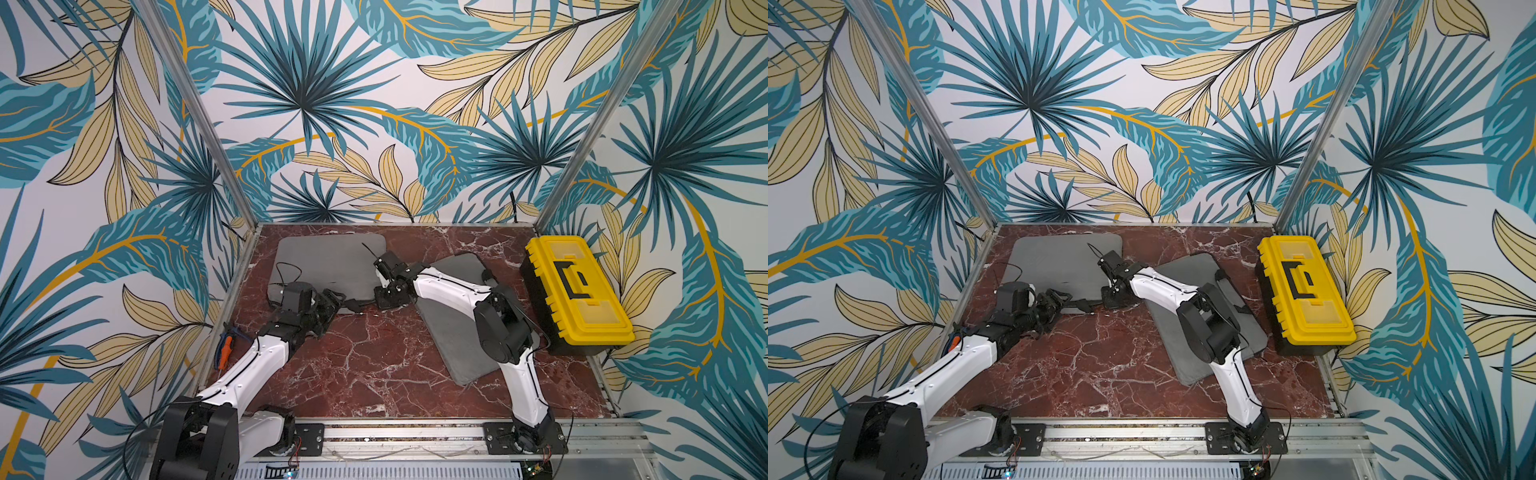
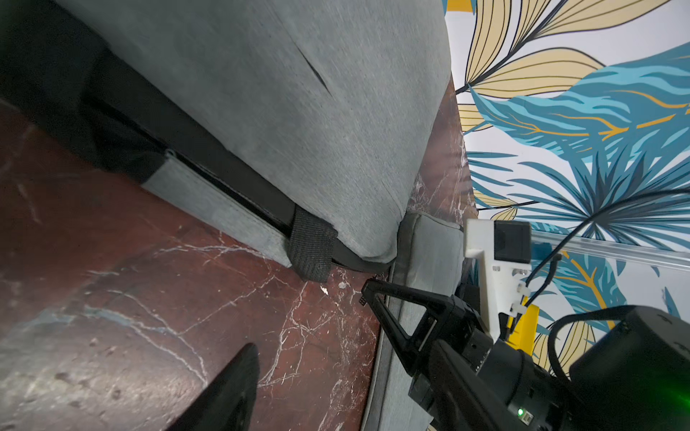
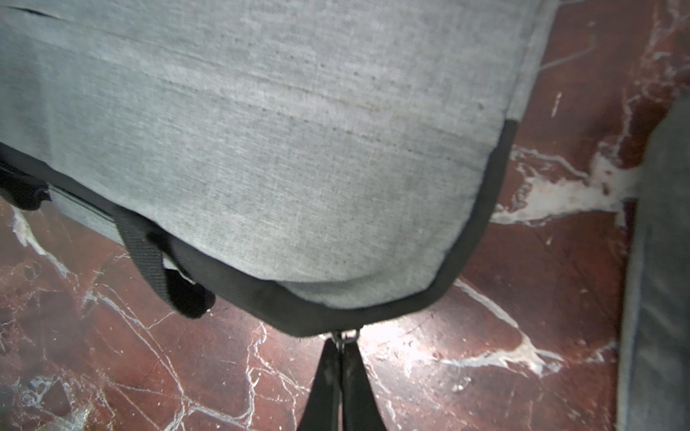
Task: Open the zippered laptop bag and take out the laptop
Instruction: Unzip the zipper on the zippered laptop bag.
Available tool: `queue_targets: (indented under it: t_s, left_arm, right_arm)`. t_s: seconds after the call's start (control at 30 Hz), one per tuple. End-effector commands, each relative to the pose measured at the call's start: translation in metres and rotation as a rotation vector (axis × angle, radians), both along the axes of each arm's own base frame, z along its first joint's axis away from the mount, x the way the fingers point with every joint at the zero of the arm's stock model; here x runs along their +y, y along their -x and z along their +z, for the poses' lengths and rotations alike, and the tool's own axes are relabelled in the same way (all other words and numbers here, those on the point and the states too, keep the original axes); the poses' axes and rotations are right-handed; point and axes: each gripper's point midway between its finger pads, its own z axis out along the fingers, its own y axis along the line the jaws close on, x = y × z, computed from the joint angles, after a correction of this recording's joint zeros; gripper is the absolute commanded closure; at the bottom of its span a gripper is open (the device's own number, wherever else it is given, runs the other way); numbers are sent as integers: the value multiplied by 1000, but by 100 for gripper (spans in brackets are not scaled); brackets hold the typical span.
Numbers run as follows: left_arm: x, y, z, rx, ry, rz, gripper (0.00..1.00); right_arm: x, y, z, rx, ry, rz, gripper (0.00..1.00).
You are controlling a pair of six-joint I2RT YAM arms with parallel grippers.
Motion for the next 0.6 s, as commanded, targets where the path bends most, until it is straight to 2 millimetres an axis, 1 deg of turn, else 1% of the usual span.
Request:
queue_targets:
  t_s: [0.0,0.07,0.23,0.57]
  left_arm:
    - [-9,7,-15,20,-4,-16,28]
    - [-14,6,-18,17,4,-19,31]
    - [-28,3,-24,17,29,-13,30]
    - [-40,-2,-36,27,22,-17,30]
  right_arm:
    - [11,-2,-4,8,-34,6,100]
    - [13,-1,-4,10,-42,7,100]
    - [13,-1,-5,13,-47,9,100]
    - [16,-2,-4,8,-61,13,100]
